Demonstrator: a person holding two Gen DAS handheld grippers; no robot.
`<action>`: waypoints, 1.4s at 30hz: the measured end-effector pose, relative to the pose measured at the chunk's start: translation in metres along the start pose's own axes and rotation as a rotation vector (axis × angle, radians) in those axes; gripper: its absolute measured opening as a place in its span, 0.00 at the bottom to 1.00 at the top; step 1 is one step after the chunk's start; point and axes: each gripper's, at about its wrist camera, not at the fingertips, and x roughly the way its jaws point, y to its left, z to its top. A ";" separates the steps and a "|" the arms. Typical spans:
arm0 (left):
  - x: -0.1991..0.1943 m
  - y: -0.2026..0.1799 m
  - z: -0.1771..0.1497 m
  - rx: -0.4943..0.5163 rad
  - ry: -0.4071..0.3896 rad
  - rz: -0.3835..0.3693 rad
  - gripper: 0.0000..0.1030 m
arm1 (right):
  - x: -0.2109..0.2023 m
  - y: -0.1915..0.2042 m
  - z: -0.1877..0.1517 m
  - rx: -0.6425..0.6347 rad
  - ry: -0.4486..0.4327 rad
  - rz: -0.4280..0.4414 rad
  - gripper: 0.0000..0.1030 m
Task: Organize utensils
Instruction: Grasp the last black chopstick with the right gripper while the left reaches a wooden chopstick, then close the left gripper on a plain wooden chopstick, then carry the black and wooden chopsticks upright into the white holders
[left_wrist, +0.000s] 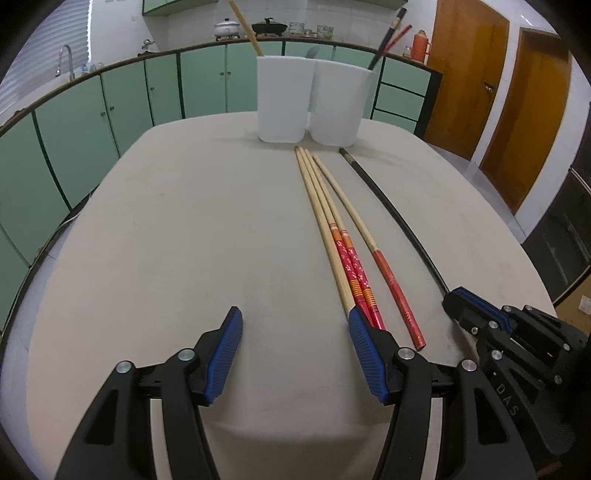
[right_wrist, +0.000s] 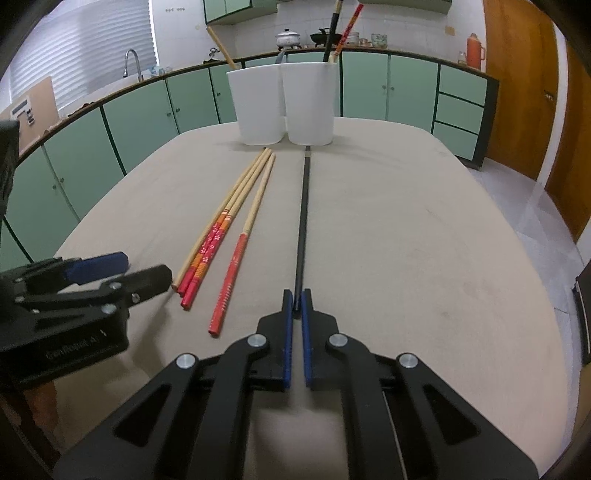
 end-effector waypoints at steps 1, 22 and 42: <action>0.000 -0.001 0.000 0.003 0.000 0.000 0.57 | 0.000 -0.001 0.000 0.003 0.000 0.003 0.03; 0.004 -0.008 0.001 0.018 -0.002 0.035 0.38 | -0.001 -0.003 -0.003 0.019 -0.004 0.018 0.05; -0.064 0.000 0.040 0.004 -0.214 0.010 0.06 | -0.050 -0.006 0.032 -0.037 -0.156 -0.008 0.03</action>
